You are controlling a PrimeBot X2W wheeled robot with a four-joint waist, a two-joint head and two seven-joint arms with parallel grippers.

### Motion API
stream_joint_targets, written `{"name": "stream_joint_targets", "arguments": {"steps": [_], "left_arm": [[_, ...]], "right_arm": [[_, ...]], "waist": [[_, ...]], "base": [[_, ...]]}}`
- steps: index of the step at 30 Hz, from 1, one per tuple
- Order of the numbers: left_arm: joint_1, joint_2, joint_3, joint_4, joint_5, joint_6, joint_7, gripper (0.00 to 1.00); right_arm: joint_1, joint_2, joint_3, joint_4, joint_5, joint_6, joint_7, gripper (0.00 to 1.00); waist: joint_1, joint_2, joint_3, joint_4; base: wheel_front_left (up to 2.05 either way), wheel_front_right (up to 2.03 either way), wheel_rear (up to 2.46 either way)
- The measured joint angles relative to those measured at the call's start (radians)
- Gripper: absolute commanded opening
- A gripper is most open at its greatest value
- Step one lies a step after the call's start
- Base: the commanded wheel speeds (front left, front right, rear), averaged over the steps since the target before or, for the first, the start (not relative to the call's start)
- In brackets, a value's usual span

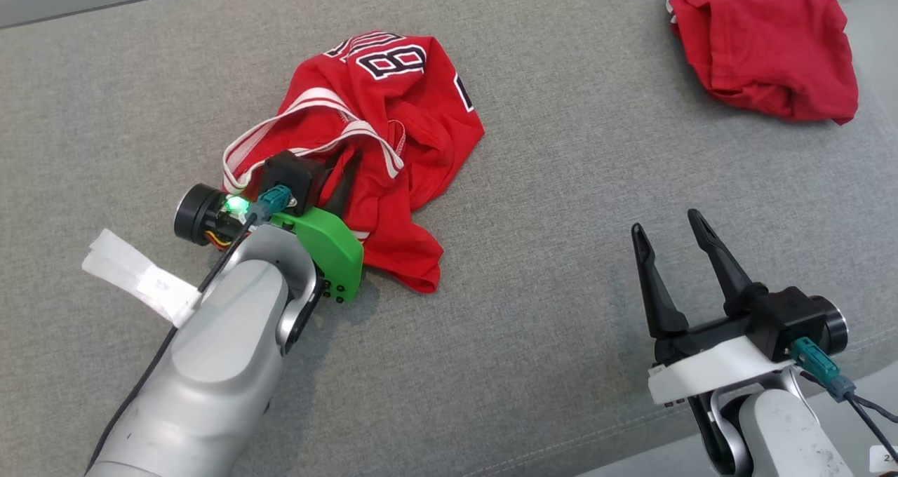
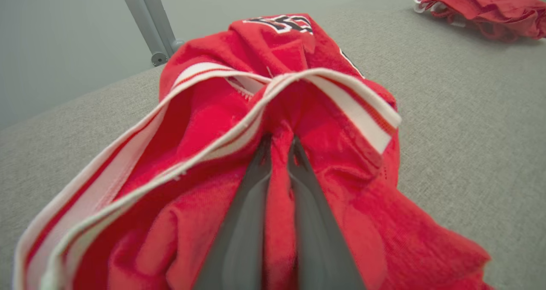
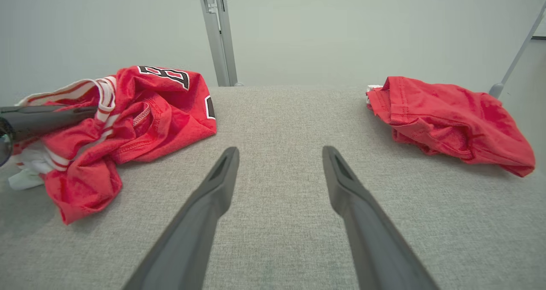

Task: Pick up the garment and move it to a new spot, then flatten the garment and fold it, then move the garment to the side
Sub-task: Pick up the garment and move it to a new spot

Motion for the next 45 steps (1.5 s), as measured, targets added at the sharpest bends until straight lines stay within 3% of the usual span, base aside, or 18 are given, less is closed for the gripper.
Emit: {"name": "stream_joint_targets", "arguments": {"steps": [2,4,5,11,18,25,31,36,45], "left_arm": [[-0.018,-0.005,-0.009,0.041,0.02,0.001,-0.03,0.0],[-0.03,-0.013,-0.014,0.072,0.029,0.004,-0.059,0.73],[-0.033,-0.017,-0.016,0.082,0.032,0.007,-0.075,1.0],[-0.029,-0.034,0.004,0.093,0.029,0.041,-0.149,1.0],[0.088,-0.026,0.064,-0.002,-0.008,0.075,-0.172,1.0],[0.332,0.01,0.242,-0.255,-0.033,0.16,-0.175,1.0],[0.512,0.023,0.325,-0.434,0.046,0.194,-0.175,1.0],[0.642,-0.012,0.396,-0.576,0.076,0.161,-0.176,1.0],[0.797,-0.077,0.508,-0.652,0.174,0.113,-0.176,1.0]], "right_arm": [[-0.006,0.001,0.006,0.004,0.0,0.0,0.0,1.0],[-0.01,0.002,0.012,0.009,0.0,0.0,0.0,1.0],[-0.01,0.002,0.015,0.012,0.0,0.0,0.0,1.0],[-0.006,0.001,0.025,0.023,0.0,0.0,0.0,1.0],[0.042,-0.01,0.018,0.04,0.01,0.0,0.0,1.0],[0.088,0.001,0.005,0.033,0.025,0.0,0.0,1.0],[0.119,0.008,-0.001,0.024,0.022,0.0,0.0,1.0],[0.145,0.015,-0.036,-0.01,0.011,0.0,0.0,1.0],[0.197,0.026,-0.067,-0.029,-0.007,0.0,0.0,1.0]], "waist": [[0.0,0.0,0.01,0.001],[0.0,0.0,0.01,0.002],[0.0,0.0,0.006,0.003],[0.0,0.0,-0.037,0.019],[0.0,0.0,-0.114,0.057],[0.0,0.0,-0.2,0.125],[0.0,0.0,-0.253,0.176],[0.0,0.0,-0.29,0.21],[0.0,0.0,-0.347,0.252]], "base": [[0.0,0.0,0.0],[0.0,0.0,0.0],[0.0,0.0,0.0],[0.0,0.0,0.0],[0.0,0.0,0.0],[0.0,0.0,0.0],[0.0,0.0,0.0],[0.0,0.0,0.0],[0.0,0.0,0.0]]}}
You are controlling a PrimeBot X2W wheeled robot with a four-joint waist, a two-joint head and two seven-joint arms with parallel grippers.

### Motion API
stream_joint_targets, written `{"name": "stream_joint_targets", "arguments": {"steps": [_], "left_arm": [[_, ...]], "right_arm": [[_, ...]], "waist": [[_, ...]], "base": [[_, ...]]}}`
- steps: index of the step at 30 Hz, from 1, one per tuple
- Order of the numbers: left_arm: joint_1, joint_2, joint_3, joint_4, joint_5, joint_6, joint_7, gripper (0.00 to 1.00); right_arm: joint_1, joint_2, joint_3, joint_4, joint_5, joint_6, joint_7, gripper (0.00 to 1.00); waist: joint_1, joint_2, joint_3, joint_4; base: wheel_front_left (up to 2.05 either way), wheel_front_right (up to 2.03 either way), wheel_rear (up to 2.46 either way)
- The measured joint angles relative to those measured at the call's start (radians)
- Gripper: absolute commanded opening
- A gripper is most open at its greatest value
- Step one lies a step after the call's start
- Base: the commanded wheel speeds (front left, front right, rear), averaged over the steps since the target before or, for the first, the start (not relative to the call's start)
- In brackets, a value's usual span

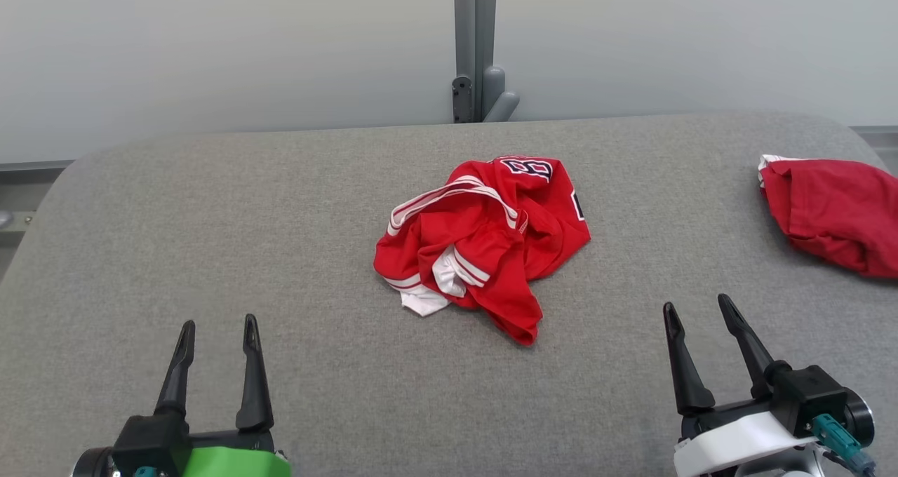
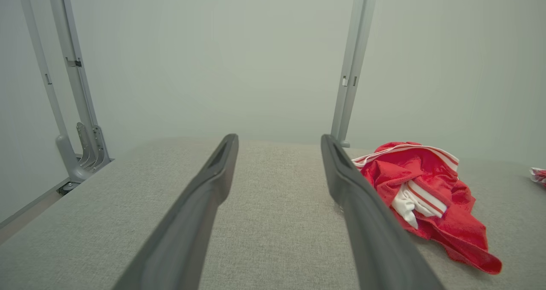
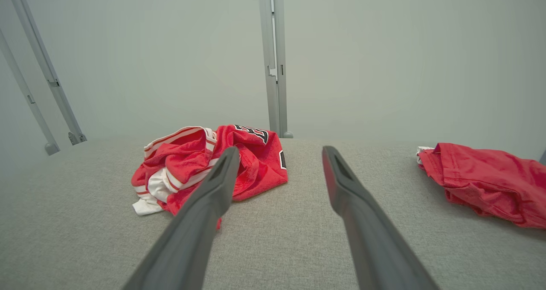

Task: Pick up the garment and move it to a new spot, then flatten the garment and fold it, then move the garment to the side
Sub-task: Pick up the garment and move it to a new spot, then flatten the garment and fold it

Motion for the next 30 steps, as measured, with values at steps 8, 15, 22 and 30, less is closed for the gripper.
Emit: {"name": "stream_joint_targets", "arguments": {"steps": [8,15,22,30], "left_arm": [[0.065,-0.028,0.056,-0.025,0.14,0.01,-0.001,1.0],[0.093,-0.038,0.059,-0.026,0.18,-0.009,-0.001,1.0],[0.093,-0.044,0.057,-0.017,0.188,-0.056,-0.001,1.0],[0.093,-0.047,0.057,-0.007,0.198,-0.075,-0.001,1.0]], "right_arm": [[0.022,0.013,0.005,0.009,-0.007,0.0,0.0,1.0],[0.034,0.018,0.011,0.017,-0.007,0.0,0.0,1.0],[0.038,0.018,0.015,0.022,-0.007,0.0,0.0,1.0],[0.04,0.019,0.014,0.026,-0.007,0.0,0.0,1.0]], "waist": [[0.0,0.0,-0.03,0.018],[0.0,0.0,-0.041,0.014],[0.0,0.0,-0.043,0.007],[0.0,0.0,-0.047,0.004]], "base": [[0.0,0.0,0.0],[0.0,0.0,0.0],[0.0,0.0,0.0],[0.0,0.0,0.0]]}}
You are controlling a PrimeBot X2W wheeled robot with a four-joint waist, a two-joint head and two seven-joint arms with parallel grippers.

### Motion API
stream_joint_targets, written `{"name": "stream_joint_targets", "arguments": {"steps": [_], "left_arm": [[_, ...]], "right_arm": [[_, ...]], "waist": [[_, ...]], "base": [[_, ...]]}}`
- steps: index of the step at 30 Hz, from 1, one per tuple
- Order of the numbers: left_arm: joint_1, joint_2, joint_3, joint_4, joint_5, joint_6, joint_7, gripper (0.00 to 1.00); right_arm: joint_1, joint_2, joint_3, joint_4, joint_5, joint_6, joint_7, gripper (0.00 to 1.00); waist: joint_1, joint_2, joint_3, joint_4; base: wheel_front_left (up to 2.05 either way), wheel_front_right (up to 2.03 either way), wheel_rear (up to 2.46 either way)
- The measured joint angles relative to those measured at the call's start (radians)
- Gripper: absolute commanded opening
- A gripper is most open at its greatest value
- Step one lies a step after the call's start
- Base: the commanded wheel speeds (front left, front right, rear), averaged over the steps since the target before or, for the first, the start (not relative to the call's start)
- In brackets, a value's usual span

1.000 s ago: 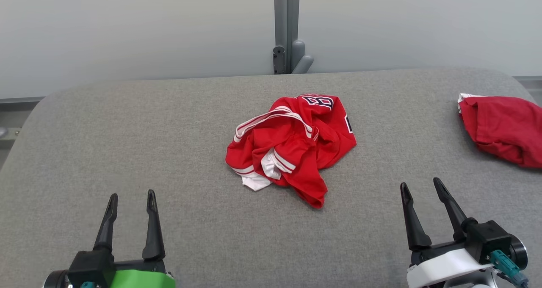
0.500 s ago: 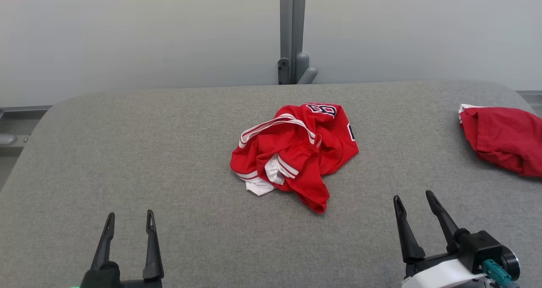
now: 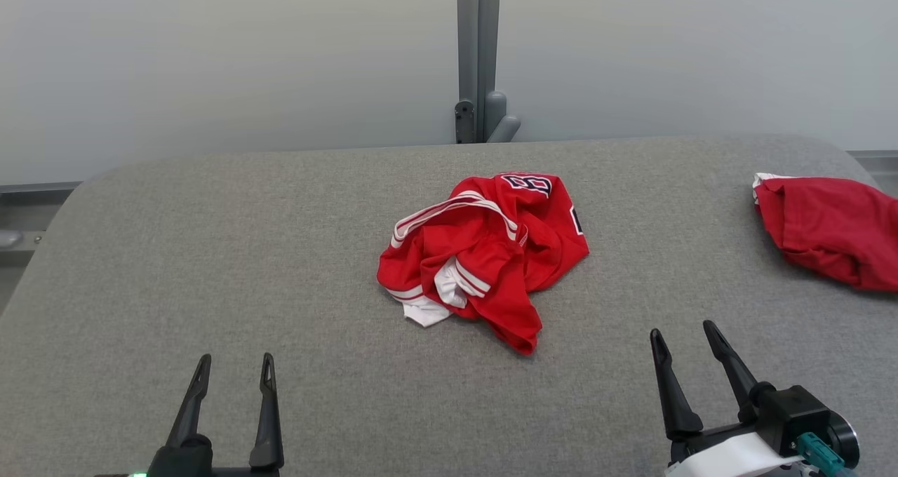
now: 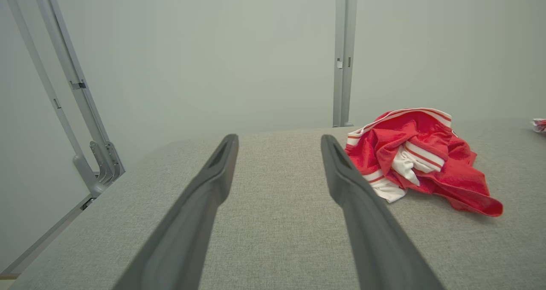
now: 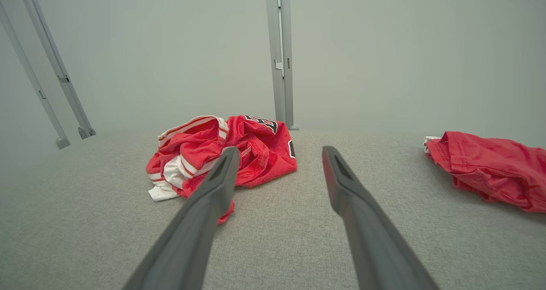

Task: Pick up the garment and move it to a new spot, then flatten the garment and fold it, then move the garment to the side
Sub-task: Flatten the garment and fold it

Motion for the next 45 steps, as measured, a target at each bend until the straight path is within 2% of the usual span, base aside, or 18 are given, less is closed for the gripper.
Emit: {"name": "stream_joint_targets", "arguments": {"steps": [28,36,39,41,45], "left_arm": [[-0.019,-0.005,-0.031,0.044,0.008,-0.002,0.0,1.0],[-0.147,-0.006,-0.133,0.107,0.017,-0.026,0.0,1.0],[-0.202,-0.007,-0.179,0.142,-0.018,-0.031,0.0,1.0],[-0.274,-0.007,-0.232,0.18,-0.013,-0.05,0.0,1.0],[-0.389,-0.008,-0.281,0.205,-0.008,-0.069,0.0,1.0]], "right_arm": [[-0.005,0.002,0.024,0.017,0.026,0.0,0.0,1.0],[-0.045,-0.006,0.034,0.017,0.031,0.0,0.0,1.0],[-0.054,-0.007,0.037,0.019,0.031,0.0,0.0,1.0],[-0.075,-0.013,0.043,0.018,0.03,0.0,0.0,1.0],[-0.119,-0.018,0.045,0.017,0.031,0.0,0.0,1.0]], "waist": [[0.0,0.0,0.008,-0.026],[0.0,0.0,0.059,-0.07],[0.0,0.0,0.082,-0.093],[0.0,0.0,0.114,-0.115],[0.0,0.0,0.164,-0.146]], "base": [[0.0,0.0,0.0],[0.0,0.0,0.0],[0.0,0.0,0.0],[0.0,0.0,0.0],[0.0,0.0,0.0]]}}
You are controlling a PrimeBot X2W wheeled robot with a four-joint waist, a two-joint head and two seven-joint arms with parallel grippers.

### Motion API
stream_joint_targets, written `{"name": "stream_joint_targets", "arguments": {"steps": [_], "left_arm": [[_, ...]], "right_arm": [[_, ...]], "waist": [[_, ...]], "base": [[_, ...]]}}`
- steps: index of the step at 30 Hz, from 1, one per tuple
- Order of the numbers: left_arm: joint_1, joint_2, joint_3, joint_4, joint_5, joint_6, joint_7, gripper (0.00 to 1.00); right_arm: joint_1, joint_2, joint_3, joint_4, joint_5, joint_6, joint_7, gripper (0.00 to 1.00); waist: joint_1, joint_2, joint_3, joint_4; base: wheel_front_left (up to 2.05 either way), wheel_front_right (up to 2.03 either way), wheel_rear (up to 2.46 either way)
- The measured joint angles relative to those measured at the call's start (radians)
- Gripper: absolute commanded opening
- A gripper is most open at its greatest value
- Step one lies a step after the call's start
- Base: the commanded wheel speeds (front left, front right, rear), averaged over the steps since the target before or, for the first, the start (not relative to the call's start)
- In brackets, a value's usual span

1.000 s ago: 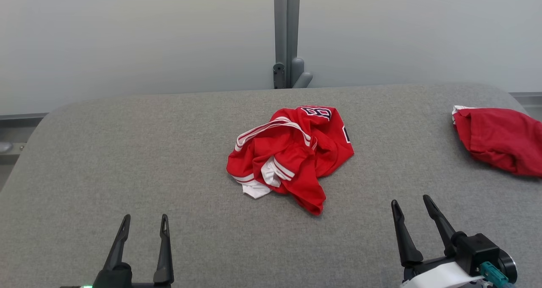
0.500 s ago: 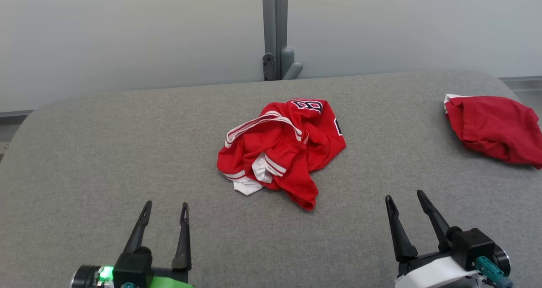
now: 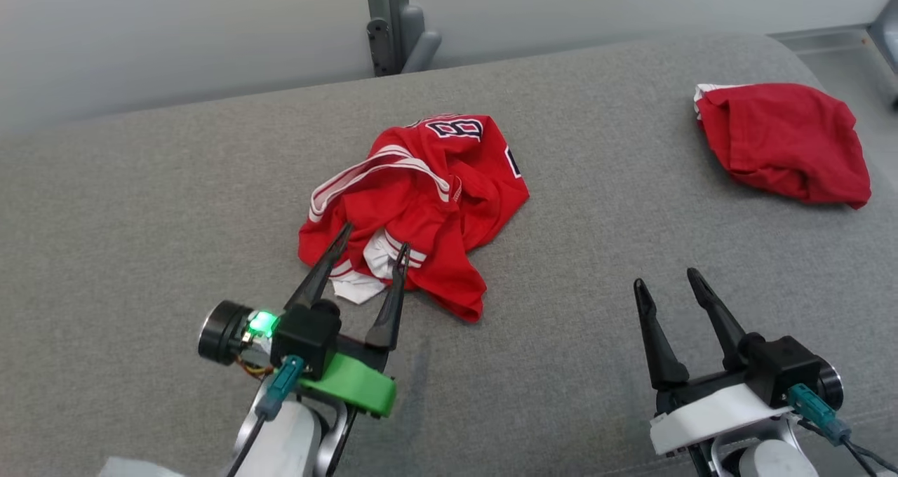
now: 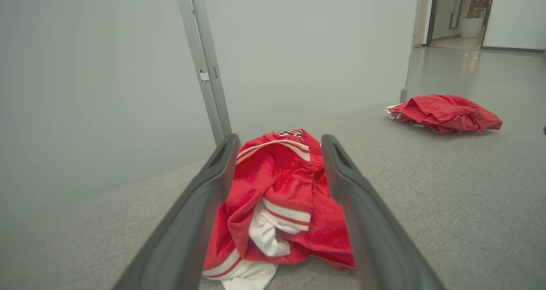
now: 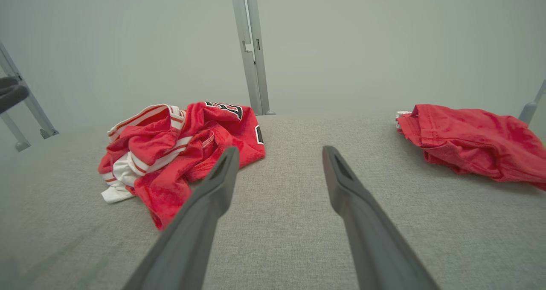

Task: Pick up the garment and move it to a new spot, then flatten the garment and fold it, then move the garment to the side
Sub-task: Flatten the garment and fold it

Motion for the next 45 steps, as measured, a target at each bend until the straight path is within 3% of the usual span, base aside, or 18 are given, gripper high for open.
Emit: {"name": "stream_joint_targets", "arguments": {"steps": [4,9,15,23,24,25,26,33,40,45], "left_arm": [[-0.099,-0.001,-0.055,0.036,-0.017,-0.014,0.0,1.0],[-0.193,-0.001,-0.113,0.192,-0.053,-0.029,0.0,1.0],[-0.312,-0.001,-0.14,0.387,-0.077,0.027,0.0,1.0],[-0.431,-0.001,-0.167,0.494,-0.064,0.129,0.0,1.0],[-0.437,-0.001,-0.165,0.494,-0.065,0.138,0.0,0.49],[-0.441,-0.001,-0.165,0.493,-0.067,0.142,0.0,0.06],[-0.442,-0.001,-0.164,0.485,-0.069,0.146,0.0,0.0],[-0.427,-0.001,-0.141,0.342,-0.095,0.14,0.0,0.0],[-0.423,0.0,-0.131,0.249,-0.296,0.054,0.001,0.0],[-0.563,0.0,-0.147,0.206,-0.535,0.008,0.111,0.0]], "right_arm": [[-0.03,-0.004,-0.008,-0.008,0.0,0.0,0.0,1.0],[-0.056,-0.005,-0.003,-0.01,-0.001,0.0,0.0,1.0],[-0.076,-0.002,-0.003,-0.01,-0.001,0.0,0.0,1.0],[-0.112,0.01,0.011,-0.007,0.0,0.0,0.0,1.0],[-0.112,0.011,0.01,-0.007,0.0,0.0,0.0,1.0],[-0.112,0.012,0.01,-0.006,0.0,0.0,0.0,1.0],[-0.112,0.013,0.009,-0.006,0.0,0.0,0.0,1.0],[-0.1,0.021,0.007,0.009,0.0,0.0,0.0,1.0],[-0.087,0.024,0.016,0.021,0.002,0.0,0.0,1.0],[-0.08,0.026,0.029,0.028,0.008,0.0,0.0,1.0]], "waist": [[0.0,0.0,0.054,-0.032],[0.0,0.0,0.122,-0.068],[0.0001,0.0,0.187,-0.106],[0.0001,0.0,0.247,-0.14],[0.0001,0.0,0.251,-0.143],[0.0001,0.0,0.254,-0.146],[0.0001,0.0,0.255,-0.148],[0.0001,0.0,0.226,-0.142],[0.0001,0.0,0.177,-0.134],[0.0001,0.0,0.129,-0.128]], "base": [[0.0,0.0,0.0],[0.0,0.0,0.0],[0.0,0.0,0.0],[0.0,0.0,0.0],[0.0,0.0,0.0],[0.0,0.0,0.0],[0.0,0.0,0.0],[0.0,0.0,0.0],[0.0,0.0,0.0],[0.0,0.0,0.0]]}}
